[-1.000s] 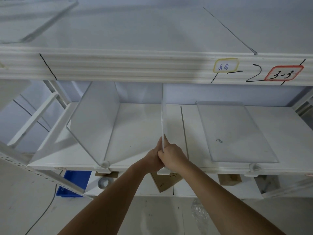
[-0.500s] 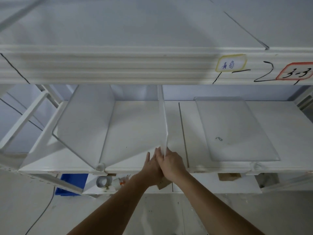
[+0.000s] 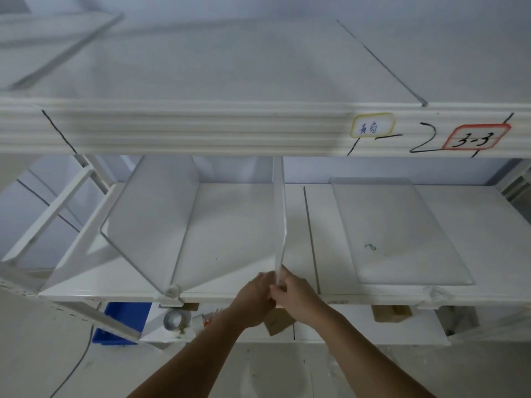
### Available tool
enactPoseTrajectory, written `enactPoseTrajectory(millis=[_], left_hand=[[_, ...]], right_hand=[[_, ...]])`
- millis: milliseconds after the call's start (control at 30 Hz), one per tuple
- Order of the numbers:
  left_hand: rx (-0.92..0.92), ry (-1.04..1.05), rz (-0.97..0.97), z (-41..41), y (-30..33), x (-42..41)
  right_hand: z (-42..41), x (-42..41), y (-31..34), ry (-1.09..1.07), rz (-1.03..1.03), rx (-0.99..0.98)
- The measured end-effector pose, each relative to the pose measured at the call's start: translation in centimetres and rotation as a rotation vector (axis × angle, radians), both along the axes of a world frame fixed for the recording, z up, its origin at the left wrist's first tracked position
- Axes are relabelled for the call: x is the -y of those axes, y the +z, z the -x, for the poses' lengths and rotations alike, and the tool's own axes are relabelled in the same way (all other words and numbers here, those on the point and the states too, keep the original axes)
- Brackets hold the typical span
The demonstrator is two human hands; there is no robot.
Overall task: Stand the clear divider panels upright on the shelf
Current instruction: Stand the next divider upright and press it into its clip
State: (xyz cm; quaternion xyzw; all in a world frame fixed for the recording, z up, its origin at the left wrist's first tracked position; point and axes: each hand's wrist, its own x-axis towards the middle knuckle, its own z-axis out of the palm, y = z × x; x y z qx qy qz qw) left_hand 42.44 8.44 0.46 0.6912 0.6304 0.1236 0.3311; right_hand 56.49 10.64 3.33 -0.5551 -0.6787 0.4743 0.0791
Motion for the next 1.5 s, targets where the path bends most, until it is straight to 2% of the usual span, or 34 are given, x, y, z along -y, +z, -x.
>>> enactPoseTrajectory(millis=[67,133,200,300,367,467,567,733,900,1167,1300,1500], left_hand=[[-0.004,0.16,-0.046,0.8,-1.1,1.2],[0.041,0.356,-0.039,1.4,-1.7,2.7],[0.18,0.5,0.087,1.6,-2.2,3.7],[0.537,0.713,0.393,1.5,-2.8,4.6],[0.684,0.791,0.495,1.0,-3.2,4.8],[0.869,0.893,0.514,0.0,-3.3,4.5],[1.052,0.9,0.5,-0.7,-4.0,3.8],[1.137,0.952,0.448,-1.4,-5.5,3.3],[1.241,0.933,0.486,-1.7,-6.6,3.0],[1.283,0.973,0.569,-1.6,-6.7,2.3],[1.242,0.999,0.58,-2.0,-6.3,2.0],[1.335,0.945,0.556,-2.1,-6.8,2.3]], right_hand=[[-1.4,1.5,-1.2,-0.022,0.031,-0.052],[-2.6,2.8,-2.9,-0.198,-0.014,-0.103],[-3.3,3.9,-4.4,-0.409,-0.043,-0.113],[-3.1,4.9,-5.6,-0.649,0.275,-0.257],[-2.4,5.0,-6.3,-0.73,0.493,-0.35],[-0.9,4.5,-7.3,-0.852,0.663,-0.575],[0.7,3.7,-7.5,-0.878,0.698,-0.691],[1.8,2.9,-8.4,-0.956,0.684,-0.755],[1.4,2.9,-8.6,-0.968,0.637,-0.758],[1.2,2.9,-8.4,-0.981,0.628,-0.759],[1.1,3.0,-8.4,-0.983,0.63,-0.769],[0.6,2.9,-8.7,-0.979,0.607,-0.77]])
